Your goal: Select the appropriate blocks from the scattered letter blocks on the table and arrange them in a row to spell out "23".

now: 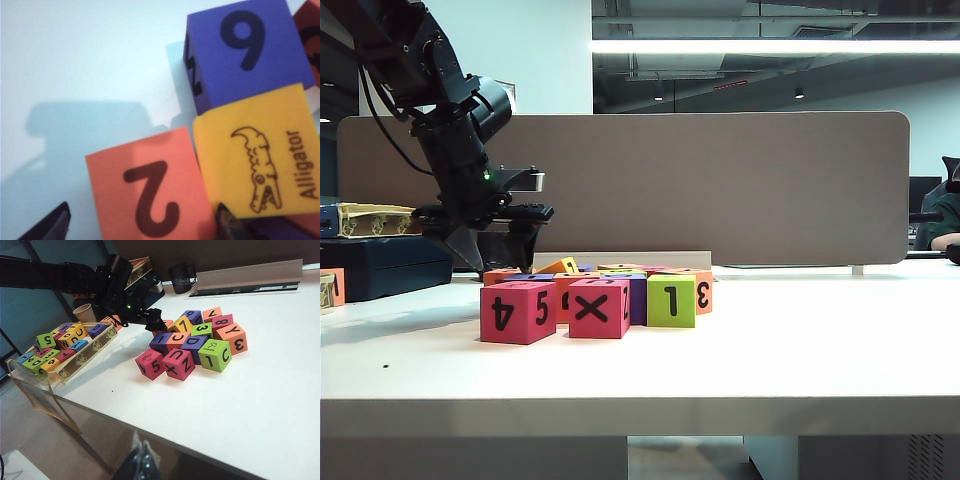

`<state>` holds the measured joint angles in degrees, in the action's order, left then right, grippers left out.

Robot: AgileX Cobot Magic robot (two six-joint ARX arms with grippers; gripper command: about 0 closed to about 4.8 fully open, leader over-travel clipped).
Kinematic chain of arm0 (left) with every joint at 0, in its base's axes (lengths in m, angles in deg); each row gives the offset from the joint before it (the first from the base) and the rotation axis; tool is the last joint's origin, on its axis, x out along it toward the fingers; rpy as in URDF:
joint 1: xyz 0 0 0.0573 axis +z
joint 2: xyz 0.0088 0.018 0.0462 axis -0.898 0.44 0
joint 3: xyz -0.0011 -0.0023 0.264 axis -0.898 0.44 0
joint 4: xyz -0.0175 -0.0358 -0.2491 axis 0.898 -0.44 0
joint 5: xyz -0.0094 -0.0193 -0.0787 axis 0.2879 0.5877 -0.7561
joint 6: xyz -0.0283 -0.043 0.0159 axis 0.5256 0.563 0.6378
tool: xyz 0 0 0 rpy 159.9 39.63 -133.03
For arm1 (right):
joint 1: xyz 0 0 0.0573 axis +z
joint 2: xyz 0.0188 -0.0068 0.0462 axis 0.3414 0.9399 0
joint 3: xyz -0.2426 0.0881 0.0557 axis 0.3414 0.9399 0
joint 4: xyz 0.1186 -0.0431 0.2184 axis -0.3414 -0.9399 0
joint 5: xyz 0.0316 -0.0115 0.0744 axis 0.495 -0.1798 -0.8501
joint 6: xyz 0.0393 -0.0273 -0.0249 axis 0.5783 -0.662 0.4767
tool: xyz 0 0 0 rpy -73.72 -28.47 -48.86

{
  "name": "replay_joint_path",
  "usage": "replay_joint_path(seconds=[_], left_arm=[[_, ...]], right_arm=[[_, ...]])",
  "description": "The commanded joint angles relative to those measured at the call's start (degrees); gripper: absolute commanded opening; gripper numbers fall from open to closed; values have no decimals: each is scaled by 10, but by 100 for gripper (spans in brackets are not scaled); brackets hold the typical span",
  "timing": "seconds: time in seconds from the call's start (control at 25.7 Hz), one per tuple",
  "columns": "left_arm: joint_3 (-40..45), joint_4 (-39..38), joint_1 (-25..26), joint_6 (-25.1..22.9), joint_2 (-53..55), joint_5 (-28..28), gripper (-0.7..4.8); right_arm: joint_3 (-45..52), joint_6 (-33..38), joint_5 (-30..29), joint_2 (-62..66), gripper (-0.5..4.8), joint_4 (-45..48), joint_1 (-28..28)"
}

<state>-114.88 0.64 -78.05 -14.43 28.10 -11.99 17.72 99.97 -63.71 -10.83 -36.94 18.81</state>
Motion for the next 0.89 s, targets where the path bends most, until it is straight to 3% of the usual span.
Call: replay_joint_path(seconds=[0.04,0.35,0.47,0.7,0.89], left_arm=[[1,-4,-1,0,9,3,372],[1,-2,-1,0,19,3,362],[0,0,-1,0,19,3,271],[-1,0,-1,-2,3,3,269],[-1,17,-1,-2,-79,2,268]], right_arm=[[-2,0,1,0,-1,6,0],[-2,0,1,0,-1,6,0],[-2,0,1,0,-1,6,0],[-2,0,1,0,-1,6,0],[-2,0,1,0,-1,6,0]])
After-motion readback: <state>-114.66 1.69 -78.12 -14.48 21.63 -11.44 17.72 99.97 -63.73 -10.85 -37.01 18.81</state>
